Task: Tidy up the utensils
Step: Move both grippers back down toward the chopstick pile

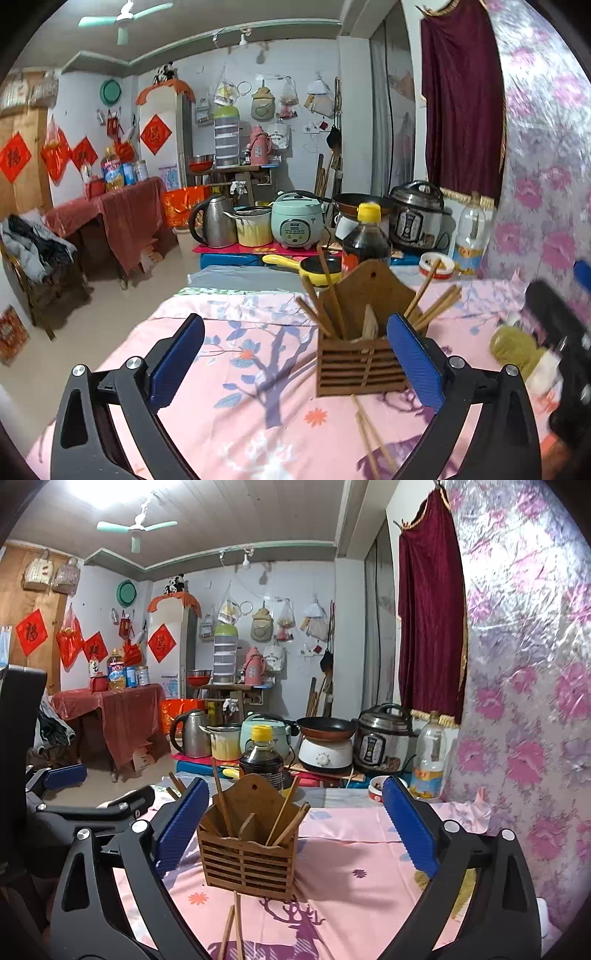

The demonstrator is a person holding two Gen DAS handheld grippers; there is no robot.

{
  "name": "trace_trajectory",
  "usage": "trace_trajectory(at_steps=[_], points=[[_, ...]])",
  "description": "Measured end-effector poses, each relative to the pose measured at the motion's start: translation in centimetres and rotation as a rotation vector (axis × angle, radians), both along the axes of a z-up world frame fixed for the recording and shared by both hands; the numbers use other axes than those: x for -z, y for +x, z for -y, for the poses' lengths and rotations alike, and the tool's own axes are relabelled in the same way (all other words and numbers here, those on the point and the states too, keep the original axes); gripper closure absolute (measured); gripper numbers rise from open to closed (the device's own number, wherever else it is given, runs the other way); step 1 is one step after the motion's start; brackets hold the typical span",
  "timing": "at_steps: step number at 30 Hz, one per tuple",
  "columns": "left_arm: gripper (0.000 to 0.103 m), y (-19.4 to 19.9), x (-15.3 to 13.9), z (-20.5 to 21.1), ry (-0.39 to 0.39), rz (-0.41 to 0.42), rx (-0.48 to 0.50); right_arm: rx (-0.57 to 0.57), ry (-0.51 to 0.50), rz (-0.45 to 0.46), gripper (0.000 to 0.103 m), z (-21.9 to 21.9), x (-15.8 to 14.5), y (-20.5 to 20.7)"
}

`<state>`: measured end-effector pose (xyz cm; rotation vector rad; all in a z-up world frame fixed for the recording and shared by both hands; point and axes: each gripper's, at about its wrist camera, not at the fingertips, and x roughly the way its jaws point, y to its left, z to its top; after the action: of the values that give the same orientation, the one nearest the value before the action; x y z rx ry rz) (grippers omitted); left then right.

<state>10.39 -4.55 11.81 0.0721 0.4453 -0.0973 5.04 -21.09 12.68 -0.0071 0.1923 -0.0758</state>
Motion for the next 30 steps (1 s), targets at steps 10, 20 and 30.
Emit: trace_trajectory(at_steps=[10,20,30], points=[[0.006,-2.5,4.7,-2.9,0.036,-0.095,-0.043,0.010,-0.086,0.009,0.007,-1.3,0.6,-3.5],[0.006,-2.7,9.2,-5.1,0.050,-0.249,-0.093,0.030,-0.082,-0.138,0.006,2.0,6.8,-5.9],[0.006,-2.7,12.4,-3.2,0.066,-0.388,0.021,0.023,0.271,-0.406,0.006,8.0,10.4,-3.2]])
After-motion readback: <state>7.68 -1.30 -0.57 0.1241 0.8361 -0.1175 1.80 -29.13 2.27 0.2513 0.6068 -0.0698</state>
